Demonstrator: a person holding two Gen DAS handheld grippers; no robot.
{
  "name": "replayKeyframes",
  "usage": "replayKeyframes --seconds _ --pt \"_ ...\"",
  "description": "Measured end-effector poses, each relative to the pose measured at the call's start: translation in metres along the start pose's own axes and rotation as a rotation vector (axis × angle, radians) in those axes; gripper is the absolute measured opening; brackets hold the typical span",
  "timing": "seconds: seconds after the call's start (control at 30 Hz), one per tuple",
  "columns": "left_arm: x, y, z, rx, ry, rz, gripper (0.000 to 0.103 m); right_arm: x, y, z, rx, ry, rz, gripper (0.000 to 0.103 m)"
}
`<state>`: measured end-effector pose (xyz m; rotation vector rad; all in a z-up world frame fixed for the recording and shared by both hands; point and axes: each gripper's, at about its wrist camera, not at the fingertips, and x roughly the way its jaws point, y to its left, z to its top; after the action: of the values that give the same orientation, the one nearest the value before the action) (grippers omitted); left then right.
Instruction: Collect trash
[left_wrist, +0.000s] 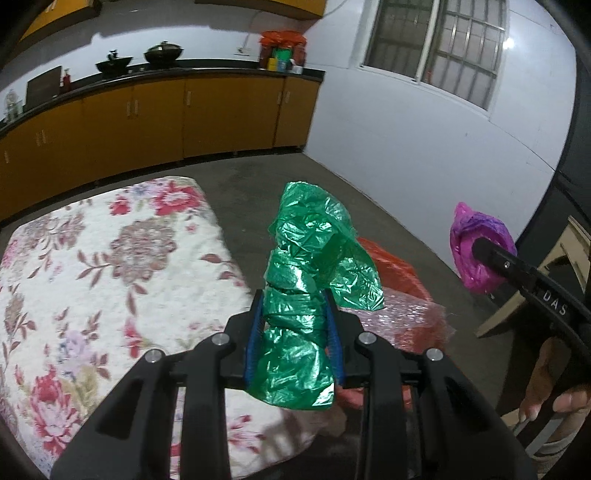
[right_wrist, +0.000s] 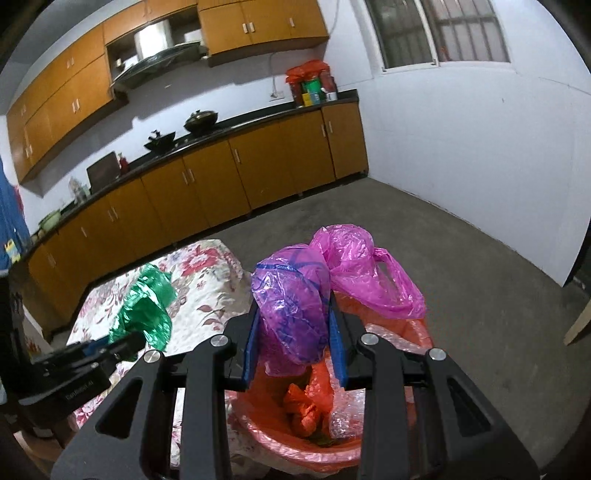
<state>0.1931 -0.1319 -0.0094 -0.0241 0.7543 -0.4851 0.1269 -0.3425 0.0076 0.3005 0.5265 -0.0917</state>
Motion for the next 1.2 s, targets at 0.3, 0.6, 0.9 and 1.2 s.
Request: replayKeyframes --seconds 0.3,0.6,0.9,1.2 --pt "0.027 -0.037 0.004 0.028 0.028 -0.069 0.032 -0.003 -0.025 0.010 0.082 -0.036 0.018 0.034" --pt "0.073 -0.051 -0.015 0.027 0.130 -0.087 0.052 0.006 -0.040 -0.003 0.134 -0.008 0.040 0.057" --pt "0.031 -0.017 -0.031 0.008 0.018 0.027 0.089 -0.046 -0.029 -0.028 0.010 -0.103 -0.131 0.096" --pt "-0.061 0.003 -0.059 0.058 -0.185 0.173 0.099 -0.087 0.004 -0.056 -0.011 -0.217 -0.180 0.101"
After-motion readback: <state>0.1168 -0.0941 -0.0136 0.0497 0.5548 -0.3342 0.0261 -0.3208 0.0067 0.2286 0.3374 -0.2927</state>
